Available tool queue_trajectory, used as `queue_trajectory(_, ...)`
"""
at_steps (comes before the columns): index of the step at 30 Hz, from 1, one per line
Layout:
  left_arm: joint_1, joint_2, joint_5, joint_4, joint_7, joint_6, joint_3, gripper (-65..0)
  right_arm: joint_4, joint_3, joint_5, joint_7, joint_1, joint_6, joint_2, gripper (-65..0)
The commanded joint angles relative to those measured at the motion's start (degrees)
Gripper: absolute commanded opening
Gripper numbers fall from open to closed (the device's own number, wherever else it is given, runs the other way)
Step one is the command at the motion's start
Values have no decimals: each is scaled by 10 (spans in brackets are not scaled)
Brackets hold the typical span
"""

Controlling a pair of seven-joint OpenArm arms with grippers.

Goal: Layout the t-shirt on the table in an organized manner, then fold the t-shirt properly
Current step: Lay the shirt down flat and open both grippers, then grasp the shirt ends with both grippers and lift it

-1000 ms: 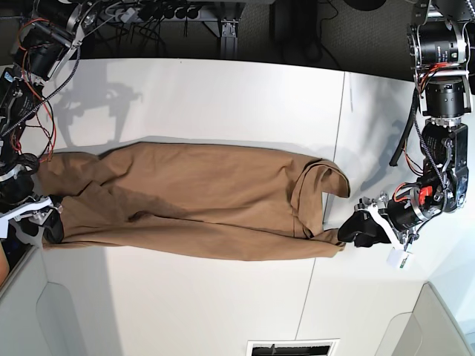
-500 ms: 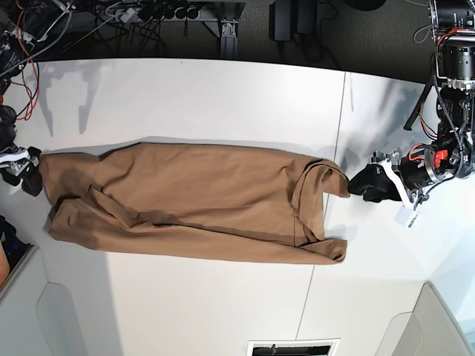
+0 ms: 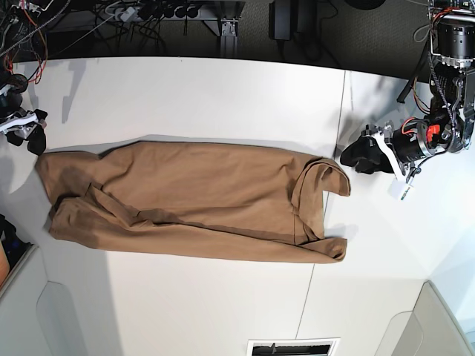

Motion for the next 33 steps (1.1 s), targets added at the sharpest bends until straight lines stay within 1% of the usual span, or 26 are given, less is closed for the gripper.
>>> queue_trajectory(1,-9,-6,-12,9,-15,-5,-4,-289,5,2,0,18,17,0,11,-255)
queue_trajectory(3,-9,-1,-12,9,-14,-5,-4,-289,-5,0,-14,20,33,0,14,-255)
queue_trajectory(9,-9,13,1,9,-12,-5,-4,-289,-77,-33,-33,28,73,-2,39,-255)
queue_trajectory(12,-9,16,6,9,-12,-5,-4,-289,-115,-53,-52,58,90,-2,45,-255)
queue_trajectory(15,-9,16,5,9,-12,-5,-4,-289,-154,-76,-87,85,103,-4,48,-255)
queue_trajectory(17,-9,16,7,9,-13,-5,-4,-289,-177,-91,-101,89,111,-4,48,-255)
queue_trajectory(19,-9,17,6,9,-15,-5,-4,-289,-194,-106,-100,95,117,-4,48,-255)
queue_trajectory(22,-10,27,11,9,-30,-5,-4,-289,-198,-133,-99,102,120,-4,48,-255)
queue_trajectory(29,-10,66,65,9,-88,-5,-4,-292,-197,-192,-87,103,120,-3,47,-256)
queue_trajectory(30,-11,70,71,9,-94,-5,-4,-315,-197,-198,-87,103,120,-3,47,-256)
queue_trajectory(31,-11,73,72,9,-101,-5,-4,-379,-197,-203,-87,103,120,-3,47,-261)
queue_trajectory(32,-11,73,72,9,-105,-5,-4,-464,-195,-205,-87,103,120,-3,47,-298)
queue_trajectory(33,-11,72,72,9,-108,-5,-4,-555,-191,-205,-87,102,120,-3,47,-368)
